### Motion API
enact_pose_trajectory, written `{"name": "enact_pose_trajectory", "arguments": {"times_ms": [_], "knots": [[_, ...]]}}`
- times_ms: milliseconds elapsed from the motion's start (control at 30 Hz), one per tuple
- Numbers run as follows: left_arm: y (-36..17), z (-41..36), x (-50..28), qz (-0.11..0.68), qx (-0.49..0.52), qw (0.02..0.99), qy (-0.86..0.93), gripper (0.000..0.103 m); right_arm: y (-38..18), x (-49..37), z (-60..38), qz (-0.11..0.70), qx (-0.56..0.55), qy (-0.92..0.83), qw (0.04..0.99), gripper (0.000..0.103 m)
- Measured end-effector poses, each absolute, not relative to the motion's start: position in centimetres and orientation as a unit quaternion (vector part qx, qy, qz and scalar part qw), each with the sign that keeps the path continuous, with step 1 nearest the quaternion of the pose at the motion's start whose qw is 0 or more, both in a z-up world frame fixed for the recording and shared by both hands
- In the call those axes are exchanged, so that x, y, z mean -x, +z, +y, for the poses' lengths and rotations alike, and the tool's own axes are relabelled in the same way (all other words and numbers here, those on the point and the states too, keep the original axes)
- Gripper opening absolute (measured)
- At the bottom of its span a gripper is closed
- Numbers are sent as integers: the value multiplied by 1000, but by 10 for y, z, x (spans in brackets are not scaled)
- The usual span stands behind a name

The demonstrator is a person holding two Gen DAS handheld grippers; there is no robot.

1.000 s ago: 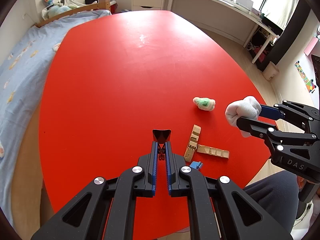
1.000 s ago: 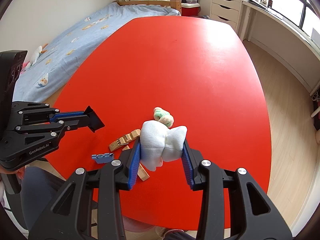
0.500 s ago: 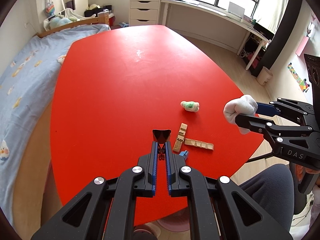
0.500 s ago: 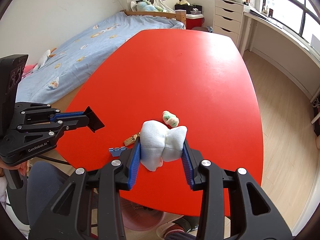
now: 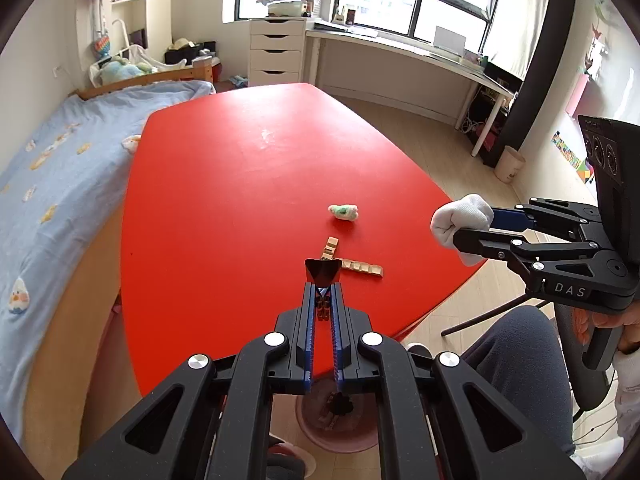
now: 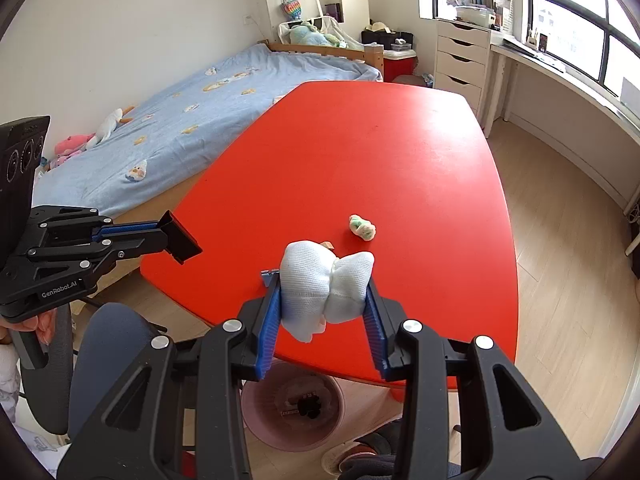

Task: Collect trash
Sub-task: 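Carry the black box in left tool while right tool carries the white sock to the bin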

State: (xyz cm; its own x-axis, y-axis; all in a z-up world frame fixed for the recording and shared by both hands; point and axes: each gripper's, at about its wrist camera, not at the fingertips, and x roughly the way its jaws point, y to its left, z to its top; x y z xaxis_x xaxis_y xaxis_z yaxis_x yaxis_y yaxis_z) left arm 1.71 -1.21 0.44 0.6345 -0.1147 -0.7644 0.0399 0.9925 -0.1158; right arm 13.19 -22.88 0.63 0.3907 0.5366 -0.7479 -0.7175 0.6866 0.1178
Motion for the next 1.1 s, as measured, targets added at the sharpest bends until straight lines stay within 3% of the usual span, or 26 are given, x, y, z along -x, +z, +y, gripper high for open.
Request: {"name": "enact_pose_trajectory", "arguments": {"times_ms": [1100], "knots": [[-20, -41, 49, 442, 74, 889, -89, 7, -5, -41, -259, 419, 107, 422, 797, 38]]}}
